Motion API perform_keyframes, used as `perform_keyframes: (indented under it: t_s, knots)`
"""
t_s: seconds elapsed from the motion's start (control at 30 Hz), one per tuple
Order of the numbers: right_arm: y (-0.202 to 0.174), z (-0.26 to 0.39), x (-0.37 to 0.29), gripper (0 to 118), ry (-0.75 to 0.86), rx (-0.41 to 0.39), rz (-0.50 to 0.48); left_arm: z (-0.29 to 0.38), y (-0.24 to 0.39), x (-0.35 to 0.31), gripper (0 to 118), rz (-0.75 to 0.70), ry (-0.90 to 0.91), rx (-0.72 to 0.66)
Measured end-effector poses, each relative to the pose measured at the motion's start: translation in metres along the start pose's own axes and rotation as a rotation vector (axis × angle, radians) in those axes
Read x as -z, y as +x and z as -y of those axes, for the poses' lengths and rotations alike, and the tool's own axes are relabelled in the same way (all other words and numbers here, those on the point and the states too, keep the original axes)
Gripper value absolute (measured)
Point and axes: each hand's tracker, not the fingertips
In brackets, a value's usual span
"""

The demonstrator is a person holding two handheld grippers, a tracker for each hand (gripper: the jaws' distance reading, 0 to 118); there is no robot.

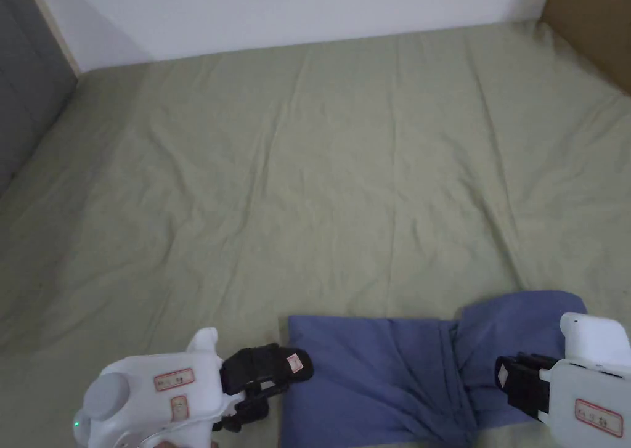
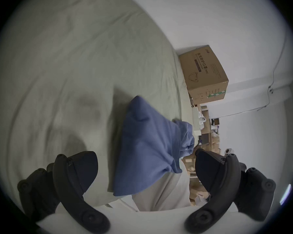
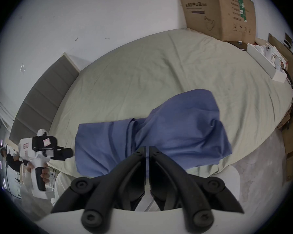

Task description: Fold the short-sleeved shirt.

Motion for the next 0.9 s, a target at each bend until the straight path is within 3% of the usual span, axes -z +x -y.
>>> perform_keyframes:
  t_s: [0.1,0.2,0.23,0.27,0.3,0.33,0.37,0.5,0.63,0.8,0.9]
  knots:
    - [-0.011,-0.001,0.002,4,-0.006,0.000,-0.007,-0.002,-0.007,0.026,115,0.128,0.016,0.051]
    - [-0.021,-0.002,0.005,4,-0.014,0.000,-0.018,-0.010,-0.013,0.033,117,0.265,-0.004,-0.024]
    - [-0.022,-0.003,0.007,4,-0.019,-0.008,-0.018,-0.013,-0.019,0.036,108,0.245,-0.003,-0.038]
    - [-0.025,-0.004,0.009,4,-0.023,-0.017,-0.014,-0.014,-0.016,0.048,79,0.117,-0.019,-0.040]
    - [-0.028,-0.004,0.010,4,-0.028,-0.026,-0.007,-0.013,-0.021,0.052,28,0.068,-0.028,-0.052]
    - [-0.031,-0.005,0.011,4,-0.032,-0.032,-0.002,-0.013,-0.024,0.055,10,0.147,-0.039,-0.042]
    - [-0.032,-0.006,0.011,4,-0.034,-0.032,0.000,-0.015,-0.023,0.049,10,0.217,-0.026,-0.068]
    - [-0.042,-0.011,0.017,4,-0.043,-0.049,0.000,-0.026,-0.032,0.005,10,0.226,0.000,-0.043]
    - [-0.055,-0.014,0.020,4,-0.037,-0.081,-0.019,-0.039,-0.050,-0.066,9,0.106,0.075,0.036]
    - [-0.060,-0.008,0.025,4,-0.045,-0.106,-0.038,-0.044,-0.088,-0.161,9,-0.131,0.187,-0.042]
    - [-0.056,-0.005,0.031,4,-0.064,-0.091,-0.050,-0.037,-0.063,-0.187,9,-0.182,0.203,-0.039]
